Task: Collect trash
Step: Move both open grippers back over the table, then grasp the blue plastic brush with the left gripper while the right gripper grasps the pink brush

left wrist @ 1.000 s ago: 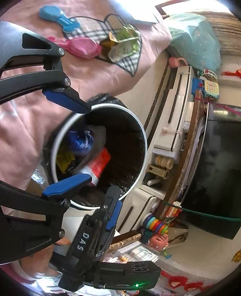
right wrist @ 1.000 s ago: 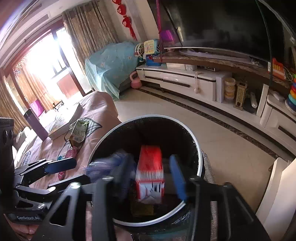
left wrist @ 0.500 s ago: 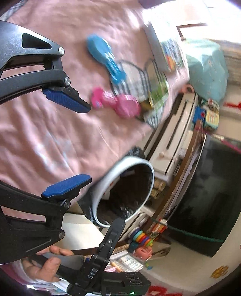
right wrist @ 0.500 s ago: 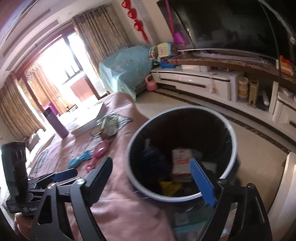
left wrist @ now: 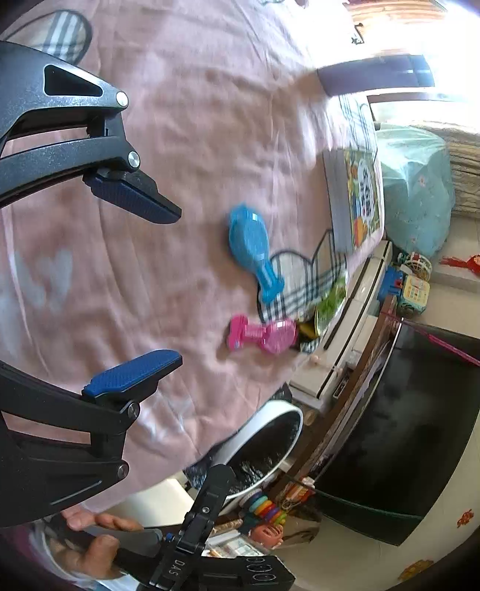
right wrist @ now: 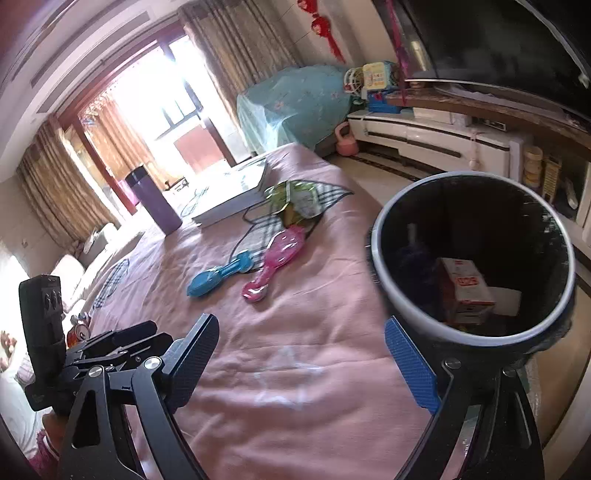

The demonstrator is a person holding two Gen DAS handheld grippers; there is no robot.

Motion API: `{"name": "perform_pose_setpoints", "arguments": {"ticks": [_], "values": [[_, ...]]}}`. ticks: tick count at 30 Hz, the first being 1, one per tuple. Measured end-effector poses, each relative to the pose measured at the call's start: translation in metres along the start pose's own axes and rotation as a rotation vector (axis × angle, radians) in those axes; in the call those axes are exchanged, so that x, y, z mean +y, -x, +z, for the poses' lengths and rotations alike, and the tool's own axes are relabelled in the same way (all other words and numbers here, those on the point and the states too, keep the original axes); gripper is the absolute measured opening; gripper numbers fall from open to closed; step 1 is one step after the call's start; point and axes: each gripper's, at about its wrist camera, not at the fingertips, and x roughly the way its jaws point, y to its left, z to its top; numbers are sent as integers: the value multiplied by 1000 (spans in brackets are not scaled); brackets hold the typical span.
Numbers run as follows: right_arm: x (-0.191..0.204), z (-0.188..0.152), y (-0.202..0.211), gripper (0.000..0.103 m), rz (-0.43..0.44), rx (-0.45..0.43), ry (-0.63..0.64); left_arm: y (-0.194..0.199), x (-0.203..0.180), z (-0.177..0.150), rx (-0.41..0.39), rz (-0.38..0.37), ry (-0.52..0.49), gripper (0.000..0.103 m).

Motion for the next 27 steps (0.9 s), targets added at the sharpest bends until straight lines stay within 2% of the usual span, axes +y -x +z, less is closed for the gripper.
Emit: {"name": "perform_pose_setpoints", "arguments": {"ticks": [5,11,16,20,24,27], "values": [[12,0,-19,93,3,31,13,-7,16,5,5,42,-47,73],[19,0,-32,92,6,49,14,-34,17,26,20,85,-166,73],[24,5,-38,92,12,49,21,-65,13,43,70,51,-233,73],[25,10,-45,92,20,55,25,-81,14,48,88,66,-251,71],[26,15,-54,92,23,60,31,-81,22,47,99,57,-215,26],[30,19,-65,90,23,66,39,-68,34,44,94,33,-148,16]]}}
